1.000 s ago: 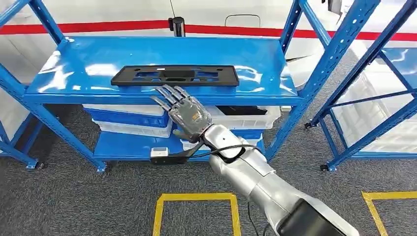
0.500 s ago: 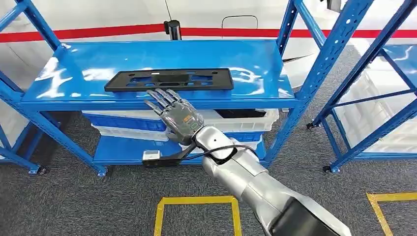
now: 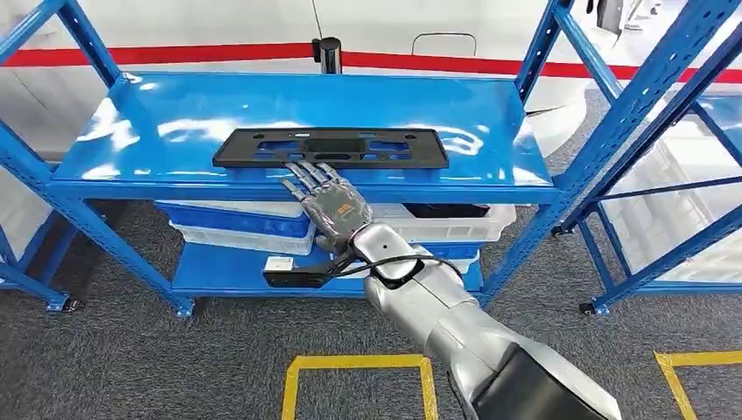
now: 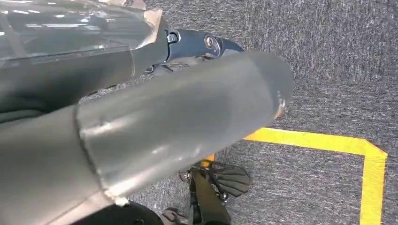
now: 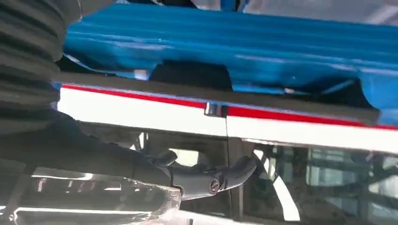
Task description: Take the parts from the cabinet and place them on the table.
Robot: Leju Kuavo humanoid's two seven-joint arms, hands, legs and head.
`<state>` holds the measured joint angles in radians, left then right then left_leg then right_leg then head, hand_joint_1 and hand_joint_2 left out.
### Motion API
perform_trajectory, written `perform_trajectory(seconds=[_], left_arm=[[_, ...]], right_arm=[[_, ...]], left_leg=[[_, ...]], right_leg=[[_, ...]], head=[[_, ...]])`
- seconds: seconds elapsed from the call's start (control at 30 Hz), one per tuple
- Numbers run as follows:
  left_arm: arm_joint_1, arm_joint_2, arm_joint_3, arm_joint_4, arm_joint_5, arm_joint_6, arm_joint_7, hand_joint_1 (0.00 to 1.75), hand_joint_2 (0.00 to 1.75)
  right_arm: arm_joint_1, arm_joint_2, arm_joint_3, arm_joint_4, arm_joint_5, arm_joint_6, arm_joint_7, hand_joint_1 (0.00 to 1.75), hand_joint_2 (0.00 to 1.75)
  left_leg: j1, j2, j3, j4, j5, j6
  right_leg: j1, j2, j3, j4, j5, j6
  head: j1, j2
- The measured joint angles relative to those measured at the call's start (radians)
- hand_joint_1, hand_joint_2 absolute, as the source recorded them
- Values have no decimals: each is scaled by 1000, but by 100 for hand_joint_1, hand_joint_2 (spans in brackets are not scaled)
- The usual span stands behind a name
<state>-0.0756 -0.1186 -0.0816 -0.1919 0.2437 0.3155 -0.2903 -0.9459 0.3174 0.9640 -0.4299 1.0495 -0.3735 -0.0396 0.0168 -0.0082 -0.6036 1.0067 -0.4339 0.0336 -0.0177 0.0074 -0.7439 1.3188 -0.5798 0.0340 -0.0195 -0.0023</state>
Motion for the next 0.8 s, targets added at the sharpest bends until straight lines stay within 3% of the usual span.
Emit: perform_trajectory(seconds=[0.03, 0.07, 0.13, 0.17, 0.2, 0.3, 0.33, 0.37, 0.4, 0.47, 0.5, 0.53, 0.57, 0.67, 0.7, 0.73, 0.8], left_arm=[[0, 0, 0, 0, -3, 0, 2, 0, 0], [0, 0, 0, 0, -5, 1, 3, 0, 0], [-1, 0, 0, 0, -5, 2, 3, 0, 0], [-2, -2, 0, 0, -5, 2, 3, 0, 0], [-4, -2, 0, 0, -5, 2, 3, 0, 0], [-5, -3, 0, 0, -8, 2, 9, 0, 0], [-6, -2, 0, 0, -9, 2, 12, 0, 0], [-6, 0, -1, 0, -9, 3, 13, 0, 0], [-7, 0, -1, 0, -9, 3, 14, 0, 0], [-6, 0, -1, 0, -10, 1, 18, 0, 0], [-6, 1, -1, 0, -11, 0, 18, 0, 0], [-6, 1, -1, 0, -11, 0, 18, 0, 0], [-6, 3, -1, 0, -11, 0, 19, 0, 0], [-7, 5, -1, 0, -12, 0, 19, 0, 0], [-9, 2, -1, 0, -13, -2, 19, 0, 0], [-11, 3, -1, 0, -14, -3, 19, 0, 0], [-11, 3, -1, 0, -15, -3, 19, 0, 0]], right_arm=[[0, 0, 0, 10, 3, 0, 6, 0, 175], [0, 1, -1, 16, 5, -1, 12, 0, 175], [-2, 3, -9, 23, 4, -6, 20, 0, 175], [-7, 4, -16, 27, 3, -6, 22, 0, 175], [-11, 5, -19, 31, 4, -6, 24, 0, 175], [-22, 5, -32, 44, 13, -6, 39, 0, 175], [-26, 6, -37, 46, 14, -7, 42, 0, 175], [-29, 6, -43, 48, 16, -7, 43, 0, 175], [-34, 6, -46, 50, 16, -7, 45, 0, 175], [-36, 5, -56, 55, 13, -7, 47, 0, 175], [-36, 3, -64, 59, 13, -7, 48, 0, 175], [-36, 2, -67, 63, 18, -7, 51, 0, 175], [-37, 1, -70, 67, 22, -6, 55, 0, 175], [-47, 0, -77, 74, 30, -6, 61, 0, 175], [-54, -1, -81, 76, 31, -6, 63, 0, 175], [-58, -2, -85, 78, 35, -6, 64, 0, 175], [-62, -6, -88, 81, 40, -6, 65, 0, 175]], left_leg=[[-5, -2, 3, 0, -2, 2], [-9, -3, 7, 0, -5, 4], [-15, -7, 19, 0, -11, 3], [-15, -7, 21, 0, -15, 2], [-25, -9, 21, 3, -20, -5], [-15, -9, 24, -2, -24, -15], [-16, -7, 22, 4, -29, -22], [-14, -2, 17, 24, -40, -29], [-12, 0, -5, 75, -72, -34], [-3, 0, -88, 235, -144, -47], [2, 1, -128, 298, -158, -54], [7, 2, -141, 307, -145, -58], [13, 5, -133, 275, -114, -63], [27, 14, -19, 34, 15, -74], [23, 14, -6, 2, 5, -70], [22, 5, -9, 7, 4, -54], [12, 5, -10, 8, 1, -38]], right_leg=[[3, 0, -7, -1, 10, 3], [6, 0, 9, -47, 37, 6], [14, 0, 92, -230, 119, 6], [20, -1, 123, -308, 146, -8], [26, 1, 136, -312, 151, -17], [27, 1, 134, -316, 152, -33], [12, 1, 144, -329, 160, -43], [11, 2, 151, -334, 160, -46], [8, 1, 154, -335, 156, -52], [8, 0, 160, -335, 152, -58], [8, 0, 161, -334, 151, -59], [7, 1, 162, -334, 150, -59], [5, 1, 164, -334, 147, -57], [3, 5, 176, -330, 135, -40], [15, 6, 170, -320, 129, -31], [13, 6, 170, -324, 127, -27], [13, 6, 173, -332, 129, -13]], head=[[0, 0], [0, 0], [0, 0], [0, 0], [-2, 0], [0, 0], [-2, 0], [-1, 0], [-4, 0], [-2, 0], [-4, 0], [-3, 0], [-3, 0], [-4, 0], [-6, 0], [-2, 0], [2, 0]])
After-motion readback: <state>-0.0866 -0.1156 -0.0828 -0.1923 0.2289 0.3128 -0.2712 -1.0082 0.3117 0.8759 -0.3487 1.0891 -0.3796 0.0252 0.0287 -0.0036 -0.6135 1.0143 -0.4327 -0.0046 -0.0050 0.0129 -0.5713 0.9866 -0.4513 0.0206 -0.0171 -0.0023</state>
